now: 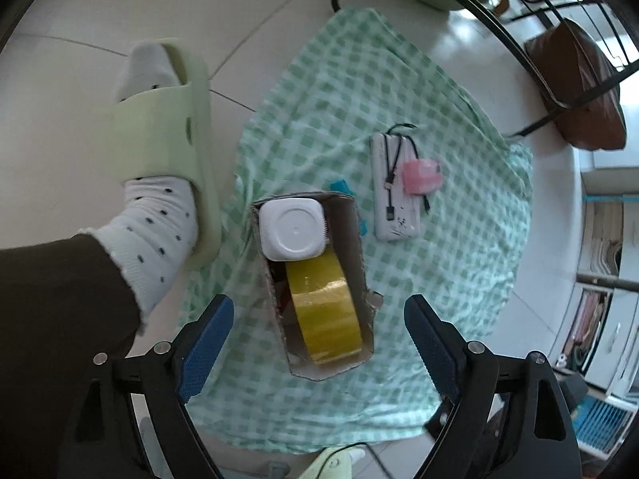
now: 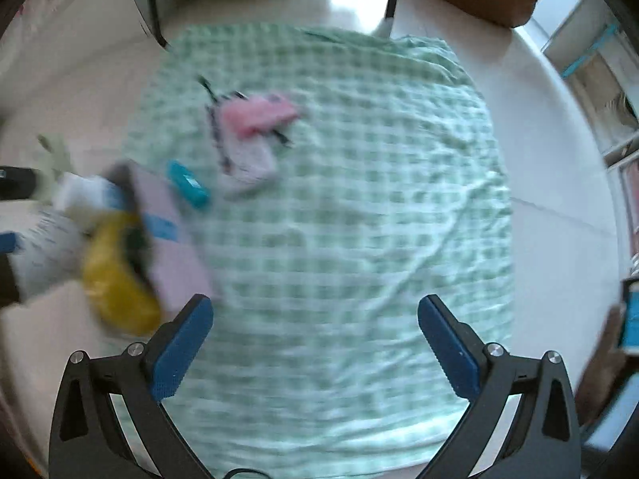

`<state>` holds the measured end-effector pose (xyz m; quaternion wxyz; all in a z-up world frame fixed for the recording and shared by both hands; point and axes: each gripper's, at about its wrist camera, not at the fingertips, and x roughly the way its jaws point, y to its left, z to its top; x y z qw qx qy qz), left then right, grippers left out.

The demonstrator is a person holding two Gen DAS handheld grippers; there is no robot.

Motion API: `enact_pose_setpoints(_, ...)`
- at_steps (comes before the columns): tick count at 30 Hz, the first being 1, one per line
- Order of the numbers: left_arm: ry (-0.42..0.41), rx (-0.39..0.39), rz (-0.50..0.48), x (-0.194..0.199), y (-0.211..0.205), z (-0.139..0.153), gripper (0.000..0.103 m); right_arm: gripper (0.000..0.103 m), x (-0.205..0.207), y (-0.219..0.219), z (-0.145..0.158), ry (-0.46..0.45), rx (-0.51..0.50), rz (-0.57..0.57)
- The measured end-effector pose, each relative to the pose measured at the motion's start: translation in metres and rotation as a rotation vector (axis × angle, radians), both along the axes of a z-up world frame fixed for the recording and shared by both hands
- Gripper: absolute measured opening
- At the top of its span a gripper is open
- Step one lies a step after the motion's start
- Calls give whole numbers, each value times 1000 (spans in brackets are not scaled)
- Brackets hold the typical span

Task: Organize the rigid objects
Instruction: 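Grasp the teal cylinder with the right gripper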

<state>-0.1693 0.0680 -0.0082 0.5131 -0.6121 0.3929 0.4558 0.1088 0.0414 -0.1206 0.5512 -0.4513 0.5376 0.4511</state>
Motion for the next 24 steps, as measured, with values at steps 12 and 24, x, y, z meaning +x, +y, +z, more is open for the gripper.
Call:
enact_pose_setpoints(12,51,55,24,-5,-15,13,87,55,-21,60,-49,49,-134,574)
enact_pose_setpoints(24,102,103,11,-12,-8,20,87,45,-74,144,-109,405,-192,519)
